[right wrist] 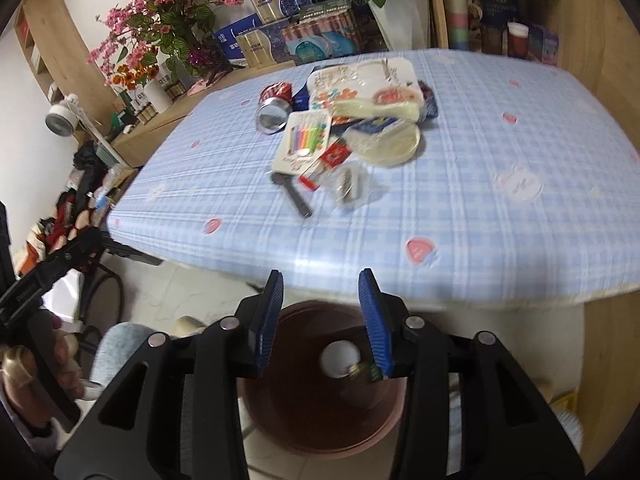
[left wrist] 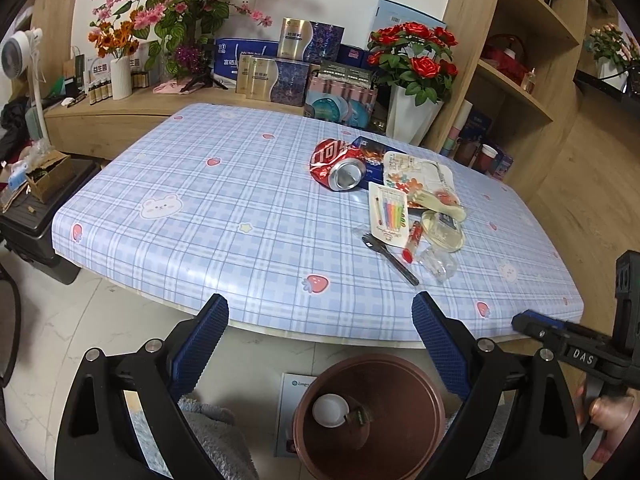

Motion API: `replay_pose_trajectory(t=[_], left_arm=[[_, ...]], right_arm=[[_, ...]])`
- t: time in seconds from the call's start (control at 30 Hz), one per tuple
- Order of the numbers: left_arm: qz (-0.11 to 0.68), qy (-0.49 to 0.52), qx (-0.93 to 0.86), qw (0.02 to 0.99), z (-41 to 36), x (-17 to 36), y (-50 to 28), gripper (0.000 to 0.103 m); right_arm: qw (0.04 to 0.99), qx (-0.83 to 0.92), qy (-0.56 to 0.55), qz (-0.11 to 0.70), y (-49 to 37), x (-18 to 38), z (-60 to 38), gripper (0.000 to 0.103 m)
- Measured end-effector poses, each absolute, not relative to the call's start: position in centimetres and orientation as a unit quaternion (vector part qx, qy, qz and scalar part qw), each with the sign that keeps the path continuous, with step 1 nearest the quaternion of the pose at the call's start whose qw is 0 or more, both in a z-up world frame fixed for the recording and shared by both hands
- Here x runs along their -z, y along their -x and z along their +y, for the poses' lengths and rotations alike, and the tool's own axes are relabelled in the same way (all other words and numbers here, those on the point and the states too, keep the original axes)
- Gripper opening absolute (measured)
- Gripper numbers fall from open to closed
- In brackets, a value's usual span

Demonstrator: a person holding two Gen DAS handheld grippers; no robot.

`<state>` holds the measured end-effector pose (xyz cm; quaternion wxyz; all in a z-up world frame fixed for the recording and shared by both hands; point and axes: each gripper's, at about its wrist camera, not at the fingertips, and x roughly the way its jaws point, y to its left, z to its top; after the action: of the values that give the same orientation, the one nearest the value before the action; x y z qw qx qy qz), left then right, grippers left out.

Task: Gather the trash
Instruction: 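Grasp the clear plastic bag with the right tool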

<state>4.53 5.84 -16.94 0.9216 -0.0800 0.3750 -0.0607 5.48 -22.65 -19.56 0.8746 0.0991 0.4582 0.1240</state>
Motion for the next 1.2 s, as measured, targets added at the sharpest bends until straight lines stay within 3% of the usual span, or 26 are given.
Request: replay_pose_trajectory(t=[0.2,0.8,0.93,1.2], left_arm=[[0.379,0.071,0.040,0.922,6.2,17.7,-6.2,0.091],[0.416,0.064,0.031,0.906,5.3,20.4,-10.7,0.091],[0.426,0.058,0.054,0.901,3.6,21.0,-11.7,0.087],[0.430,0.040,0.102,0.896,-0.5,21.0,-13.9,0.079]], right_arm=[[0.883,-0.121,-0.059,0.450,-8.9,20.2,-23.4,0.049],[0.854,-0.142,-0.056,0.497,-20.7,26.5,-21.0,0.048],[0.851,-0.162,-0.064,0.496,-20.2,26.4,-21.1,0.031],[0.867,-0.155,-0.116,0.460,-17.6,24.0,-24.0,0.023]])
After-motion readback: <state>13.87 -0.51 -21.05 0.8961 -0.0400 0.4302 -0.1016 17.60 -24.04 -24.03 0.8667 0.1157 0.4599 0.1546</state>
